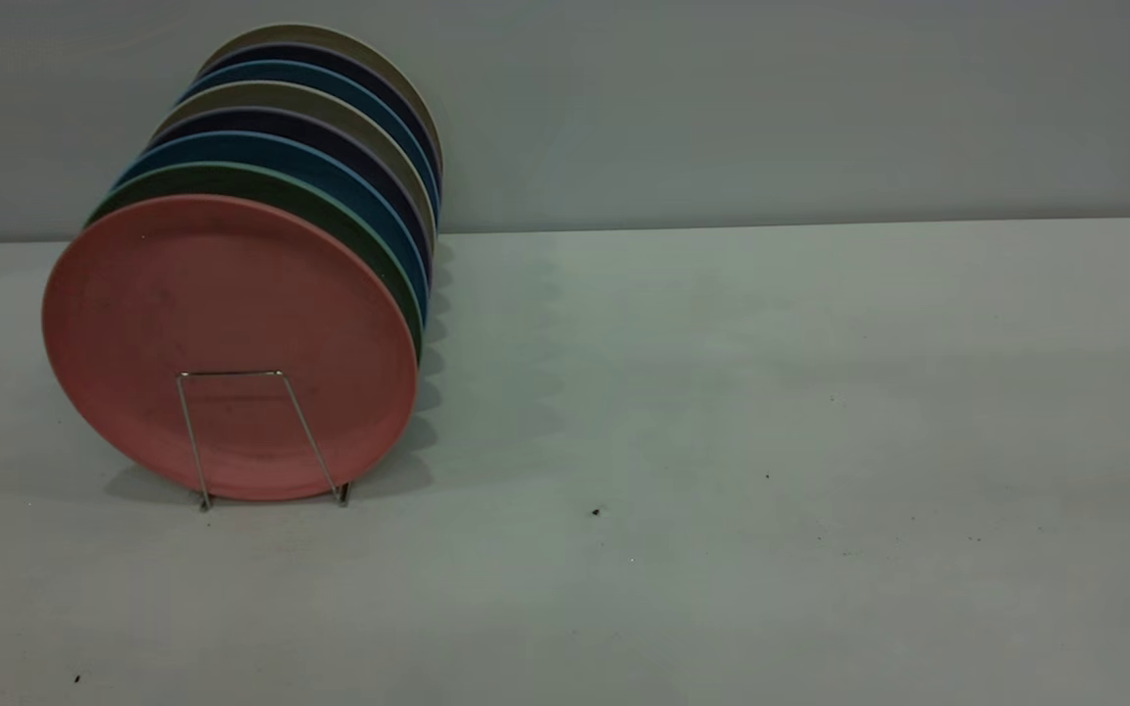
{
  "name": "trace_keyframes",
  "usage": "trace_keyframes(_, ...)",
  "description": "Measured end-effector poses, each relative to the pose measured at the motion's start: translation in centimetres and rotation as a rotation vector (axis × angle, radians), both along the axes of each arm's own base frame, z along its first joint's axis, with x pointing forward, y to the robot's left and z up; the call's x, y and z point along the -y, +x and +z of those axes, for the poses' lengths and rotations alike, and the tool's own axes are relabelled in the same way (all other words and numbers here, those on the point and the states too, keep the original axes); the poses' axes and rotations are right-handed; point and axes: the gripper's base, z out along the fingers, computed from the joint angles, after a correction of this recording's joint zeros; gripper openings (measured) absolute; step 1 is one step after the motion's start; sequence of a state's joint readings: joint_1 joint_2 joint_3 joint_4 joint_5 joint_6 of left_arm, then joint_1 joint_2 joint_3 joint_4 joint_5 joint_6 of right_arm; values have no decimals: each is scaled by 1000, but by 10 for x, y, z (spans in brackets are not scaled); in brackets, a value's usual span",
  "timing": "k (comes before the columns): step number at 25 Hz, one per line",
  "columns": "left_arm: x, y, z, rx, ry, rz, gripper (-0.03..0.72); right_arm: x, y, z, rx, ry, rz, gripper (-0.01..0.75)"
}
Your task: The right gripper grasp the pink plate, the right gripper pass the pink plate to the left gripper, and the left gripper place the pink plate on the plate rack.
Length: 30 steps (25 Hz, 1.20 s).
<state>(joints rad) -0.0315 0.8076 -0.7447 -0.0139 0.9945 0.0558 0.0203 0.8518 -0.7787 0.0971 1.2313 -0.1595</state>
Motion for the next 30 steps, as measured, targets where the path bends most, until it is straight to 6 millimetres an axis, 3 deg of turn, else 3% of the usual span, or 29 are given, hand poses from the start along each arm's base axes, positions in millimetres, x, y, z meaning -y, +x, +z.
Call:
trace_keyframes(8, -2, -66, -21, 102, -25, 27, 582, 0, -58, -30, 77, 12, 1, 289)
trace_keyframes(15, -3, -103, -36, 217, -39, 39, 582, 0, -88, -36, 233, 22, 2, 241)
trace_keyframes(21, -3, -120, -41, 306, -35, 27, 582, -1, -95, -39, 371, 45, -4, 229)
trace_keyframes(30, -3, -122, -41, 316, -33, 23, 582, -1, -94, -40, 385, 54, -4, 236)
